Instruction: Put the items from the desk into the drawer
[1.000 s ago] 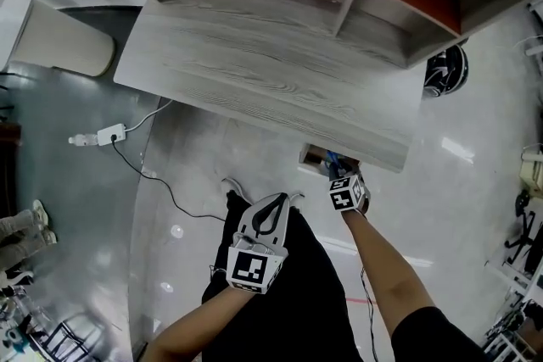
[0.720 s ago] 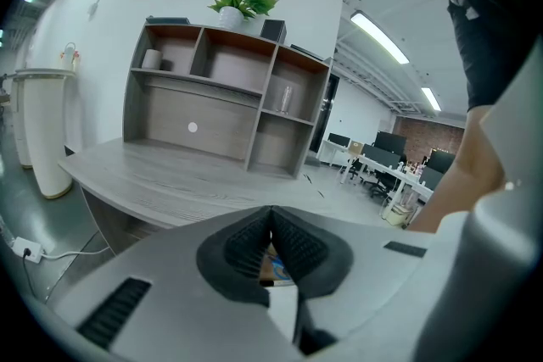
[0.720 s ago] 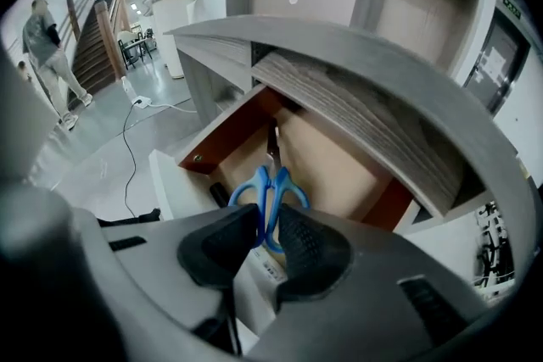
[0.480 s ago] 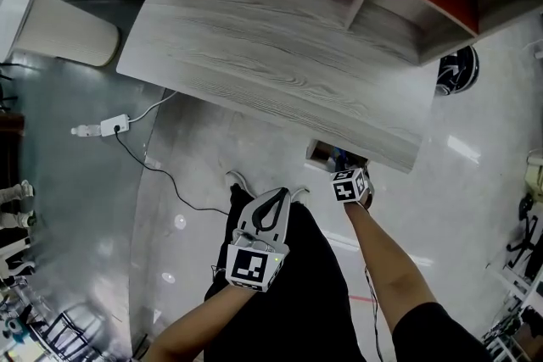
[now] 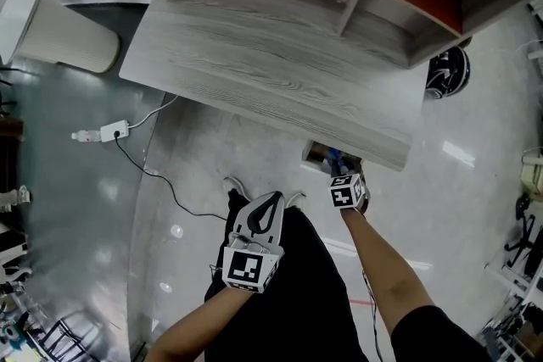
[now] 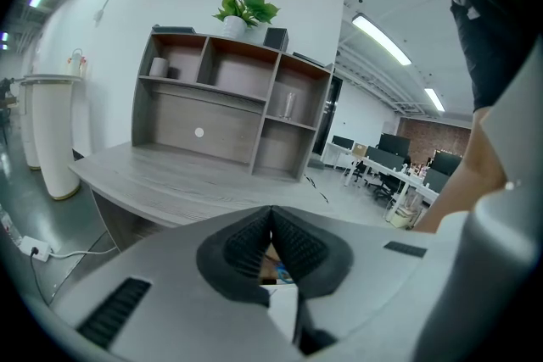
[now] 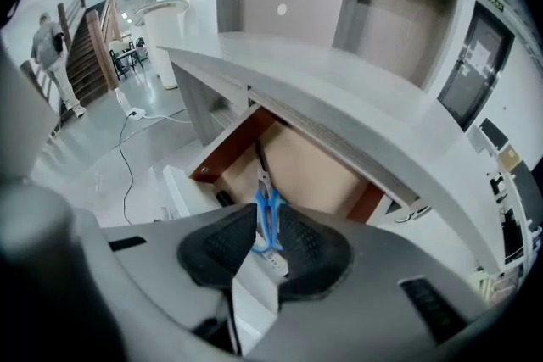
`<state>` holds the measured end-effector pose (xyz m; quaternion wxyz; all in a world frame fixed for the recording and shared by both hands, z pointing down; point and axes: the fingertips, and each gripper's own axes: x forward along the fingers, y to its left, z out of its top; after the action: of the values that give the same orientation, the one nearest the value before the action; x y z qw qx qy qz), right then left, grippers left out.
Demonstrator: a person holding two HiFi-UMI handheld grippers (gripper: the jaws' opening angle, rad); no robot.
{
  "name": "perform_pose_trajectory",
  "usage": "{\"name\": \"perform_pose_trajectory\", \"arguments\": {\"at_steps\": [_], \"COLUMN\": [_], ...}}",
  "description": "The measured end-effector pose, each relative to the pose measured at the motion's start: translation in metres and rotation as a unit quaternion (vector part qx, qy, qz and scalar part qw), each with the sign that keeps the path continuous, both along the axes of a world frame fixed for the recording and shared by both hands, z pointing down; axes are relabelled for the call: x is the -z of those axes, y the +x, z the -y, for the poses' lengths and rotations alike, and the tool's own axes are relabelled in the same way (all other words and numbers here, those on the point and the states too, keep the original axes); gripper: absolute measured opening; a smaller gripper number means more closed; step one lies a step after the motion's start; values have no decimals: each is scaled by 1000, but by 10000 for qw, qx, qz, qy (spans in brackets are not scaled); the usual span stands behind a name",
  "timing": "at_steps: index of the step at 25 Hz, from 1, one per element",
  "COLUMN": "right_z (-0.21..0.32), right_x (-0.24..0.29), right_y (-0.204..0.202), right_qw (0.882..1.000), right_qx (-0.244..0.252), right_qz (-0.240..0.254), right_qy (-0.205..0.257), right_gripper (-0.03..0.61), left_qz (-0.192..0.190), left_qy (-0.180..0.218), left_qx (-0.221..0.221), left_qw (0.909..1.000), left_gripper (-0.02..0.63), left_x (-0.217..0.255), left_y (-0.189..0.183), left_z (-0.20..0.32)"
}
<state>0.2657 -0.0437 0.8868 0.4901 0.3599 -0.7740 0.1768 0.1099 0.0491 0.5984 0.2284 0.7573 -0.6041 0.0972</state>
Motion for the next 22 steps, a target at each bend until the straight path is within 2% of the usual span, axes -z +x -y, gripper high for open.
{"name": "perform_pose_trajectory", "arguments": {"at_steps": [10,15,22], "right_z": [-27,-45,-56], "right_x": [88,144,227], "right_y": [0,-12,-29], "right_qw": [9959,9869,9707], "right_qx": [-535,-844,-1129], "right_qz": [682,1298,1880], "right_qy": [243,456,984], "right_gripper": [90,81,54], "left_qz": [8,-52,-152], "left_qy": [117,192,575], "left_qx": [-223,-250,-489], "left_qw": [9997,9995,9970], "left_gripper": [14,14,14], "left_x": [30,44,82], "left_y": [-1,-3,-6], "left_z": [-11,-12,5]}}
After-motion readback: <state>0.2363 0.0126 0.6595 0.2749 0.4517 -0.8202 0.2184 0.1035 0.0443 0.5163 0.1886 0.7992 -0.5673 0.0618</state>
